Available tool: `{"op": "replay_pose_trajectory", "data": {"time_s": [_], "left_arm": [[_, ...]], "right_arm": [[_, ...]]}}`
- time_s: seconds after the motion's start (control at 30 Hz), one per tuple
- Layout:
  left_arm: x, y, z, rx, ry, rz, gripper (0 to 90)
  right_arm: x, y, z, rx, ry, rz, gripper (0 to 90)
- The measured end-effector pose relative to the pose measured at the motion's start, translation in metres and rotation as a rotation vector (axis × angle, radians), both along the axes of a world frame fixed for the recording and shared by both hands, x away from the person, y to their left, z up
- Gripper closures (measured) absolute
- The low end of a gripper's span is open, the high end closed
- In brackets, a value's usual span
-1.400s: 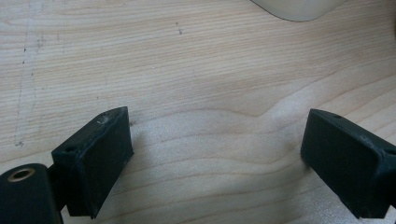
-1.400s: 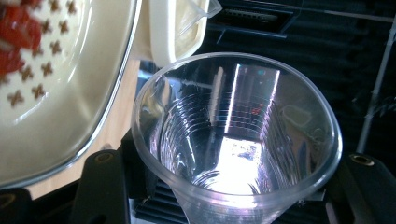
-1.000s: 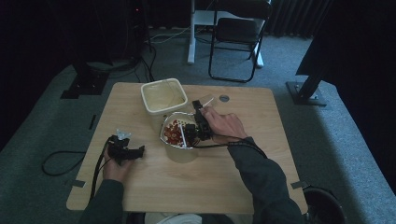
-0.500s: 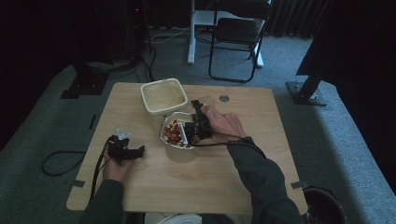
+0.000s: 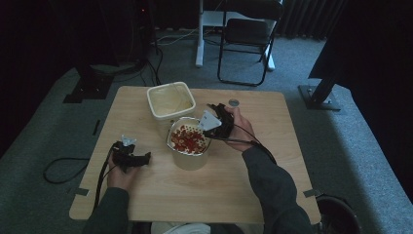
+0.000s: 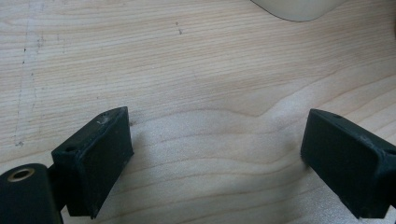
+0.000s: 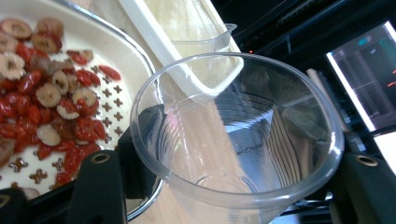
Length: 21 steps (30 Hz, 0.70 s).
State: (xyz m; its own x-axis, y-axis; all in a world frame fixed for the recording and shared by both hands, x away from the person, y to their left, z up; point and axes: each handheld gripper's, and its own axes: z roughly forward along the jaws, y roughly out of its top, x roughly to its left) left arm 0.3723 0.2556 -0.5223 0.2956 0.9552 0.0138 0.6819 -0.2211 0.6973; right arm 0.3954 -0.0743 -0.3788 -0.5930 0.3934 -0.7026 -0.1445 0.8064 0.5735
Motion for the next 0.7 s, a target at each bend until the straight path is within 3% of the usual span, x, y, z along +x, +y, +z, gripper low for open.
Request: {"op": "replay_pose_trajectory", "data": {"time_s": [0.23,0.27,0.37,0.47,0.5,0.53,0.7], "left_arm": [[0.0,0.0,0.0,0.0,0.0,-0.001,9.3],[0.0,0.0,0.0,0.0,0.0,-0.001,9.3],[0.0,0.0,0.0,-0.001,-0.002,0.0,9.3],[0.0,0.0,0.0,-0.001,-0.002,0.0,9.3],[0.0,0.0,0.0,0.0,-0.002,0.0,9.3],[0.0,0.0,0.0,-0.001,-0.002,0.001,9.3],[0.0,0.0,0.0,0.0,0.0,-0.001,9.3]], "right_arm": [[0.01,-0.013,0.006,0.151,0.095,-0.022,35.7],[0.01,-0.013,0.006,0.151,0.095,-0.022,35.7],[0.019,-0.023,0.007,0.241,0.162,-0.055,35.5],[0.022,-0.025,0.007,0.265,0.172,-0.06,35.5],[0.024,-0.027,0.007,0.294,0.188,-0.063,35.5],[0.029,-0.034,0.008,0.368,0.23,-0.075,35.5],[0.034,-0.04,0.009,0.422,0.263,-0.09,35.5]]}}
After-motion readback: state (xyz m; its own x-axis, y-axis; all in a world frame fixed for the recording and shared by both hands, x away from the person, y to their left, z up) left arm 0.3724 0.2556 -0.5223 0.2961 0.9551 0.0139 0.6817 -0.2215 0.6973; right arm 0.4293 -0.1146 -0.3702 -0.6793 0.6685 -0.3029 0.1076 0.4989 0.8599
